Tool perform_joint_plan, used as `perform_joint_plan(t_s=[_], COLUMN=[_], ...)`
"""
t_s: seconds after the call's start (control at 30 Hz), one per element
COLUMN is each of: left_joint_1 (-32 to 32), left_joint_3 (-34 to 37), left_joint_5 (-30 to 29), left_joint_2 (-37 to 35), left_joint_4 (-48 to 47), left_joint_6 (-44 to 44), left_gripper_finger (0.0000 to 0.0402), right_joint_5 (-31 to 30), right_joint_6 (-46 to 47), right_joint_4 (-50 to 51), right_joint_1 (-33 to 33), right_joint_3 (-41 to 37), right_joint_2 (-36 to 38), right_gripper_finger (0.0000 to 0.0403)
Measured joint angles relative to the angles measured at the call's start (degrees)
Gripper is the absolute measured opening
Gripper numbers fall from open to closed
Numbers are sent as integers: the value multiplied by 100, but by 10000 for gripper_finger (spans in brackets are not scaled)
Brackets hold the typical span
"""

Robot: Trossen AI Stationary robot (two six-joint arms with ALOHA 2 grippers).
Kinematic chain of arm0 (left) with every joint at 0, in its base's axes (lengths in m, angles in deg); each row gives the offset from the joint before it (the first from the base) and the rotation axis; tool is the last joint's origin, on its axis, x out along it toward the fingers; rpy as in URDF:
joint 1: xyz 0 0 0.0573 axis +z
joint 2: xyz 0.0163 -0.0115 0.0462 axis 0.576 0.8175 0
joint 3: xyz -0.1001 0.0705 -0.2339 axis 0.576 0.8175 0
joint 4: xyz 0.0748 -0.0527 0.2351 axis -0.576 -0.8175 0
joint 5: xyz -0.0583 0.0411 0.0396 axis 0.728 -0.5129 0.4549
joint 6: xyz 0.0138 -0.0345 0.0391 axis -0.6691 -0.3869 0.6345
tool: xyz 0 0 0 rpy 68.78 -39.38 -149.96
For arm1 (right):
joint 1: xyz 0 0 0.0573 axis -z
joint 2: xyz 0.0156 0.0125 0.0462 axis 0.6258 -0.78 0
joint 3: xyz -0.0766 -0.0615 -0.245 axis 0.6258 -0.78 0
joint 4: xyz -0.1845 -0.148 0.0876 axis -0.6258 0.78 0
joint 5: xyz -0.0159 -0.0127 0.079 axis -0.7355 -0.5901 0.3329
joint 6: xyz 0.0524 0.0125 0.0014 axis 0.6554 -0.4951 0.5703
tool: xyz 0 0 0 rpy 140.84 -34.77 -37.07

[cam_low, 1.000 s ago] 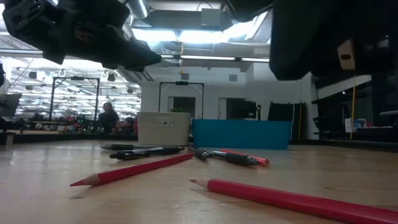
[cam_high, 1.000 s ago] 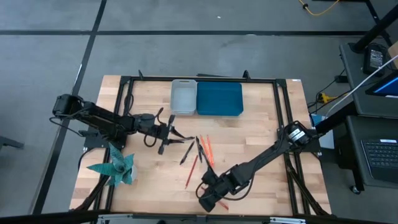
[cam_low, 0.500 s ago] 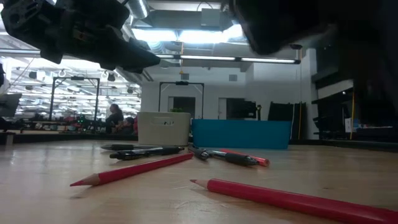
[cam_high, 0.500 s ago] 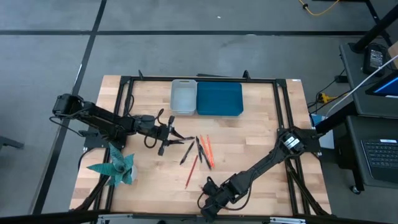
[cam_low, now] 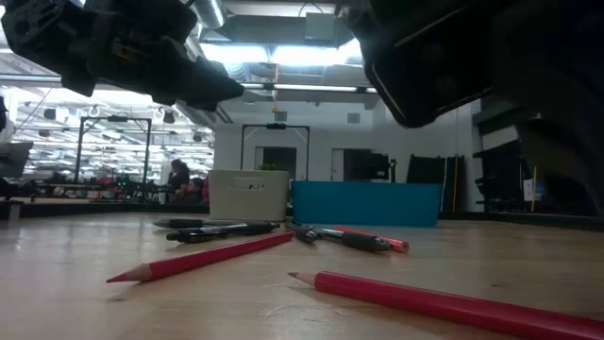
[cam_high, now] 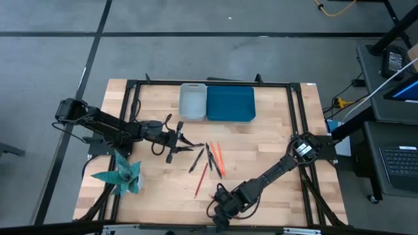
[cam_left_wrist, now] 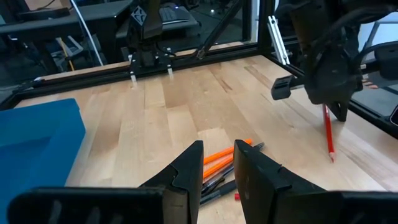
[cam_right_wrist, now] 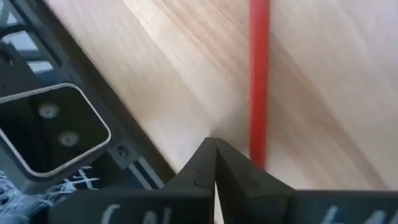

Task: Sort pens & pencils
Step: Put the top red pencil into the blue bin

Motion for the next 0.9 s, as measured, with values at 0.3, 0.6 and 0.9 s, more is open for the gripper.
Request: perform_joint_plan(t_s=[0.3,0.6,0.9], left_joint_1=[0,0,2], left_joint_3=[0,0,0], left_joint_5=[2,2,4], left_joint_2=[0,0,1], left_joint_4=[-2,-4,-26], left_joint_6=[1,2,2], left_gripper_finger=[82,82,82], right_joint_5=[-537,-1278,-2152], right_joint_6=[-458,-466,-425], right_joint_4=[515,1237,2191], right_joint_1=[193,250,279], right_joint_3=[0,8,0], right_joint_2=[0,17,76], right_gripper_finger=[8,9,9])
